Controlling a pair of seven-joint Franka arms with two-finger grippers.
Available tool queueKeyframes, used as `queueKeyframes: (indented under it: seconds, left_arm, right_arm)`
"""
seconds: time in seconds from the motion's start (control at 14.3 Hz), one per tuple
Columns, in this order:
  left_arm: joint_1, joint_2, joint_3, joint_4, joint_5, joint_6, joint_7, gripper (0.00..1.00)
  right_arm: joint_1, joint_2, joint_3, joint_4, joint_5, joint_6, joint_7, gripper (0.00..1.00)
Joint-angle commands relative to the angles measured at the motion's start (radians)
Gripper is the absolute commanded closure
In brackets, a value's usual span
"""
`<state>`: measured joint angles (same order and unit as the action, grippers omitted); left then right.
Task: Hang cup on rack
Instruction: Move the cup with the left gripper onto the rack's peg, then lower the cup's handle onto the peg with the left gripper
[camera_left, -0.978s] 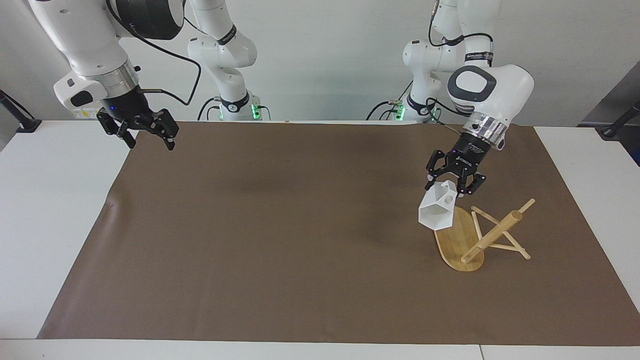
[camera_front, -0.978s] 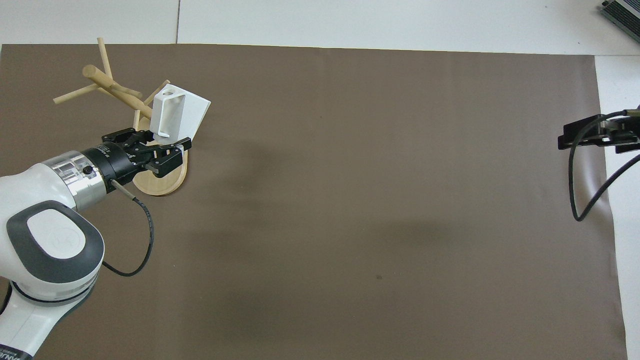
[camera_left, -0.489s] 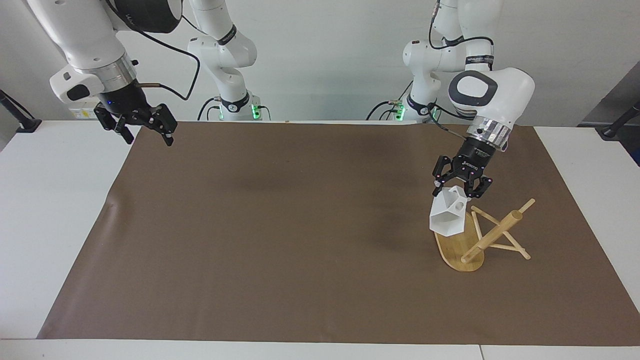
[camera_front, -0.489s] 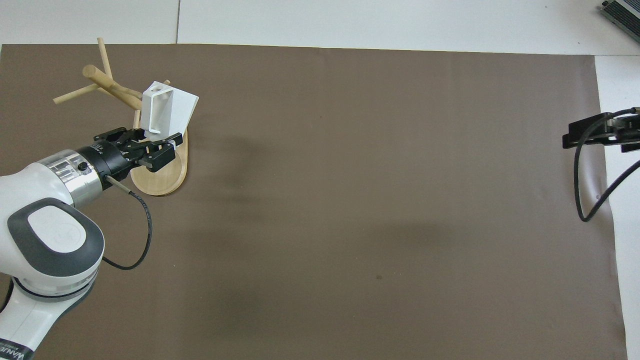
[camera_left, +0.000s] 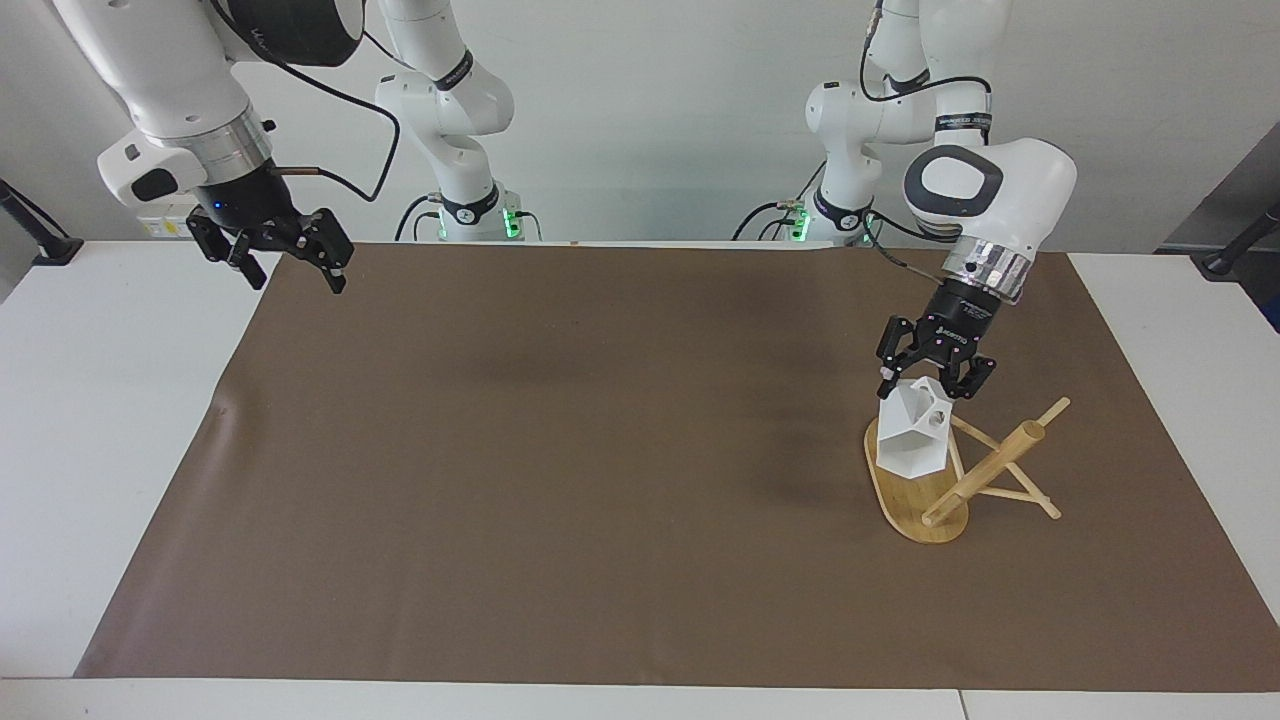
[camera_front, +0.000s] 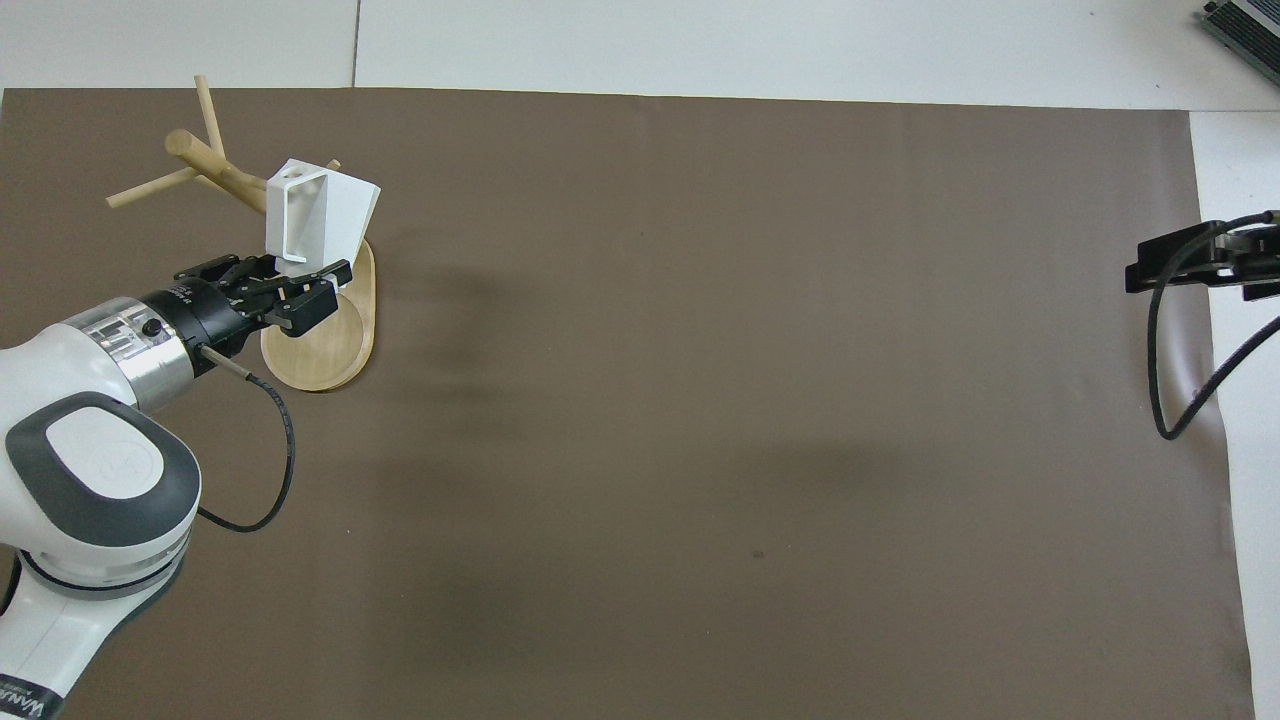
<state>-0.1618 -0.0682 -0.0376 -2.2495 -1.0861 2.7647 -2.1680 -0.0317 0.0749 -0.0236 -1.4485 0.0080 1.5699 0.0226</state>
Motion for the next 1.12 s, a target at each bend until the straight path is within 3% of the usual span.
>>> queueKeyframes:
  seconds: [0.0,1.05]
  left_arm:
    - [0.008,0.025,-0.005,0.024,0.000,0.022,-0.022,1.00]
    - [0.030,0.039,-0.001,0.033,0.000,0.046,-0.047,1.00]
  right_arm:
    - [-0.002,0.013,0.007,0.017,0.006,0.005,-0.004,0.00]
    - [-0.002,0.002,0.005,-0.006,0.014,0.012,0.002,0.00]
